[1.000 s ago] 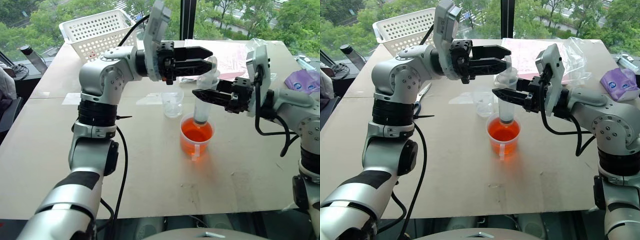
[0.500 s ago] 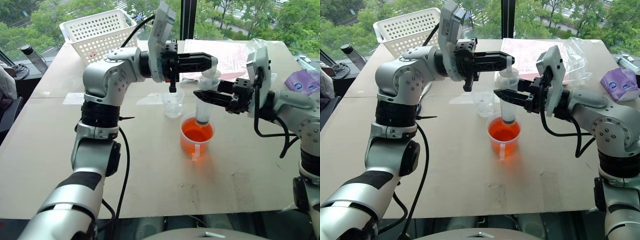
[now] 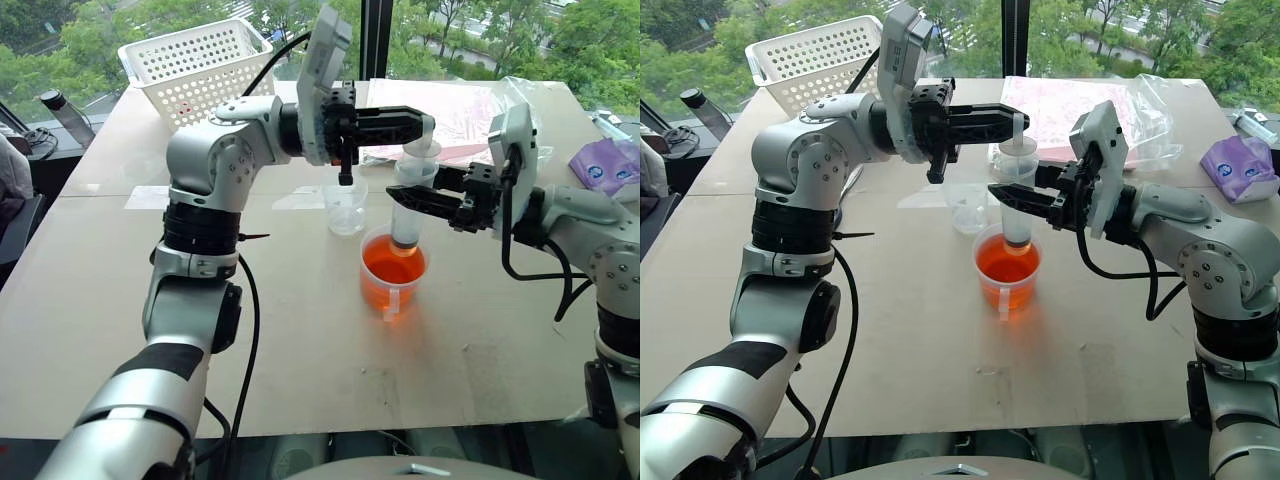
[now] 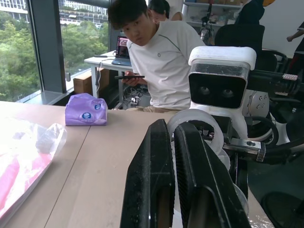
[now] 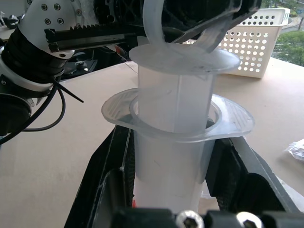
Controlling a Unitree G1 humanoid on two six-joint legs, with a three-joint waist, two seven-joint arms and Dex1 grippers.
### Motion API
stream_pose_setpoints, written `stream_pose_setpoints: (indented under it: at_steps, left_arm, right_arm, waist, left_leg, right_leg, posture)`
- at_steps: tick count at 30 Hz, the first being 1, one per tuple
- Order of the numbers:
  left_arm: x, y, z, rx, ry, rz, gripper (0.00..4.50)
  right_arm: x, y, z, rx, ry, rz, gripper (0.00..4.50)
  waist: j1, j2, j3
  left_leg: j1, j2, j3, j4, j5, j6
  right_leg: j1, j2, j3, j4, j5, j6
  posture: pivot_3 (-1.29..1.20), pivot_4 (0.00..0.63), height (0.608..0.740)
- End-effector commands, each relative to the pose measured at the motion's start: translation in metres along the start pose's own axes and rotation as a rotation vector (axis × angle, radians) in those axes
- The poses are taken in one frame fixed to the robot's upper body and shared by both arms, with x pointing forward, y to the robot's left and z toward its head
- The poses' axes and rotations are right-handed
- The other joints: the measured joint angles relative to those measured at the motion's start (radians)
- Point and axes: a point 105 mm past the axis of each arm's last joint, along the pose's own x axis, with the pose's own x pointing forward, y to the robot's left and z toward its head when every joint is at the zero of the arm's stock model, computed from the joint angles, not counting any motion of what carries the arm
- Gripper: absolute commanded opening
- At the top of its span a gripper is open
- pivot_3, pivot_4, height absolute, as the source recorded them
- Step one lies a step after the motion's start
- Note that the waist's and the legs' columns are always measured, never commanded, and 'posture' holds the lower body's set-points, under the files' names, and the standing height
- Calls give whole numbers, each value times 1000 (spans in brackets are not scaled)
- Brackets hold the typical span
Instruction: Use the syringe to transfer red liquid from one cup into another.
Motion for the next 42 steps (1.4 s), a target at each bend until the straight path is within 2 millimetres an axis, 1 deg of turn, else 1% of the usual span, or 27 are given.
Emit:
stream_pose_setpoints:
  at_steps: [1, 2, 3, 4, 5, 6, 10, 17, 23, 28, 31, 37, 42]
  left_arm:
    - [1, -6, 24, 47, -62, -26, 19]
    - [0, -7, 24, 52, -61, -28, 535]
    - [-2, -7, 25, 65, -59, -27, 793]
    - [-3, -6, 25, 77, -50, -20, 1170]
    - [-5, -6, 25, 84, -45, -15, 1651]
    - [-7, -5, 25, 82, -39, -8, 1987]
    - [-19, -1, 21, 98, 6, 9, 1987]
    - [-24, -5, 18, 95, 27, -7, 1987]
    - [-31, -1, 24, 90, 1, 27, 1987]
    - [-36, 2, 28, 93, -15, 55, 1987]
    - [-39, 4, 30, 94, -18, 70, 1987]
    - [-43, 10, 32, 97, -33, 112, 1987]
    - [-48, 21, 35, 105, -49, 181, 1987]
  right_arm:
    - [5, 13, 8, -28, -18, 59, 1559]
    - [4, 12, 9, -30, -23, 58, 1559]
    - [4, 12, 11, -31, -30, 58, 1559]
    - [3, 12, 13, -31, -39, 57, 1559]
    - [3, 11, 15, -30, -45, 57, 1559]
    - [2, 10, 18, -28, -56, 53, 1559]
    - [-1, 7, 28, -29, -92, 38, 1559]
    - [-3, 5, 35, -29, -110, 31, 1559]
    - [-8, 3, 41, -35, -119, 19, 1559]
    - [-12, 5, 58, -27, -171, 29, 1559]
    - [-14, 6, 64, -27, -187, 33, 1559]
    - [-16, 6, 61, -16, -172, 30, 1559]
    - [-15, 5, 54, -3, -153, 27, 1559]
  waist:
    - [0, 0, 0]
    - [0, 0, 0]
    - [0, 0, 0]
    - [0, 0, 0]
    - [0, 0, 0]
    - [0, 0, 0]
    - [-1, 0, 0]
    - [1, 0, 0]
    - [0, 0, 0]
    - [-1, 0, 0]
    - [-1, 0, 0]
    - [0, 0, 0]
    - [0, 0, 0]
  left_leg:
    - [0, 0, 0, 0, 0, 0]
    - [0, 0, 0, 0, 0, 0]
    - [0, 0, 0, 0, 0, 0]
    - [0, 0, 0, 0, 0, 0]
    - [0, 0, 0, 0, 0, 0]
    - [0, 0, 0, 0, 0, 0]
    - [0, 0, 0, 0, 0, 0]
    - [0, 0, 0, 0, 0, 0]
    - [0, 0, 0, 0, 0, 0]
    - [0, 0, 0, 0, 0, 0]
    - [0, 0, 0, 0, 0, 0]
    - [0, 0, 0, 0, 0, 0]
    - [0, 0, 0, 0, 0, 0]
  right_leg:
    - [0, 0, 0, 0, 0, 0]
    - [0, 0, 0, 0, 0, 0]
    - [0, 0, 0, 0, 0, 0]
    - [0, 0, 0, 0, 0, 0]
    - [0, 0, 0, 0, 0, 0]
    - [0, 0, 0, 0, 0, 0]
    - [0, 0, 0, 0, 0, 0]
    - [0, 0, 0, 0, 0, 0]
    - [0, 0, 0, 0, 0, 0]
    - [0, 0, 0, 0, 0, 0]
    - [0, 0, 0, 0, 0, 0]
    - [0, 0, 0, 0, 0, 0]
    - [0, 0, 0, 0, 0, 0]
  posture:
    - [0, 150, 740]
    - [0, 150, 740]
    - [0, 150, 740]
    - [0, 150, 740]
    - [0, 150, 740]
    - [0, 150, 740]
    - [0, 150, 740]
    - [0, 150, 740]
    - [0, 150, 740]
    - [0, 150, 740]
    - [0, 150, 740]
    - [0, 150, 740]
    - [0, 150, 740]
